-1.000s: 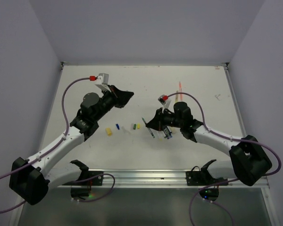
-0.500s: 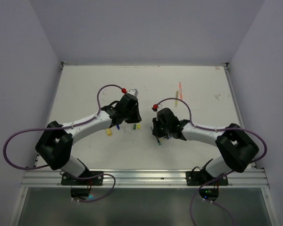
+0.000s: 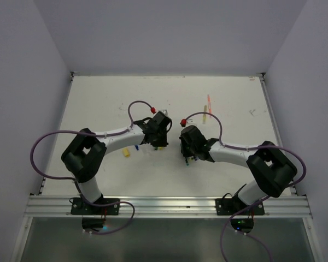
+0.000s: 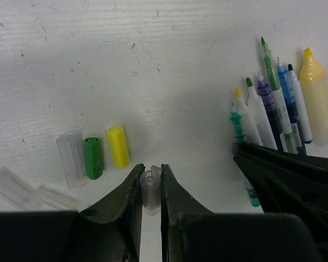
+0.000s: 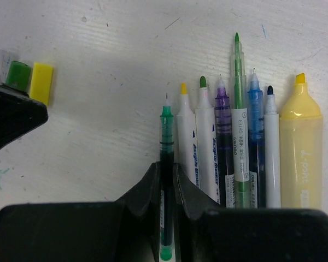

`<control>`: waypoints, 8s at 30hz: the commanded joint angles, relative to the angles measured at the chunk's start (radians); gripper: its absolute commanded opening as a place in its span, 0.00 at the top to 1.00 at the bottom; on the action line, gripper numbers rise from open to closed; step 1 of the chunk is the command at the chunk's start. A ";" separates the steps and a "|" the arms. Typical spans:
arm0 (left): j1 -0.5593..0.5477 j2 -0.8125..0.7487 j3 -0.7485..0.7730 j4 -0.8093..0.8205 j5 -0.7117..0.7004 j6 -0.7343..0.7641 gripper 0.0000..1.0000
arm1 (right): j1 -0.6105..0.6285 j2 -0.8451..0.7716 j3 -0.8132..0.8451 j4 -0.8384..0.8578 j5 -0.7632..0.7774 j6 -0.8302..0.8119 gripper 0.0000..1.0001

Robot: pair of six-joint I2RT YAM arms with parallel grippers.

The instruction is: Open the pen caps

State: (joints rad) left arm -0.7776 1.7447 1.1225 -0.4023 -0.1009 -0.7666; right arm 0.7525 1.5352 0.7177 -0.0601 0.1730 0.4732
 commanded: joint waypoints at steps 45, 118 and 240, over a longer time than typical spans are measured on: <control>-0.003 -0.183 0.048 -0.061 -0.105 0.035 0.18 | -0.359 -0.018 0.250 -0.052 0.146 -0.045 0.48; 0.037 -0.478 -0.371 0.657 0.181 0.217 0.39 | -0.119 -0.245 0.039 0.606 -0.093 0.334 1.00; 0.127 -0.649 -0.362 0.571 -0.031 -0.490 0.30 | -0.096 -0.465 -0.121 0.740 -0.437 0.013 1.00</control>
State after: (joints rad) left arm -0.6483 1.0882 0.7738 0.0692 -0.1394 -1.1316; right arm 0.6437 1.0542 0.6128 0.5224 -0.3248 0.4782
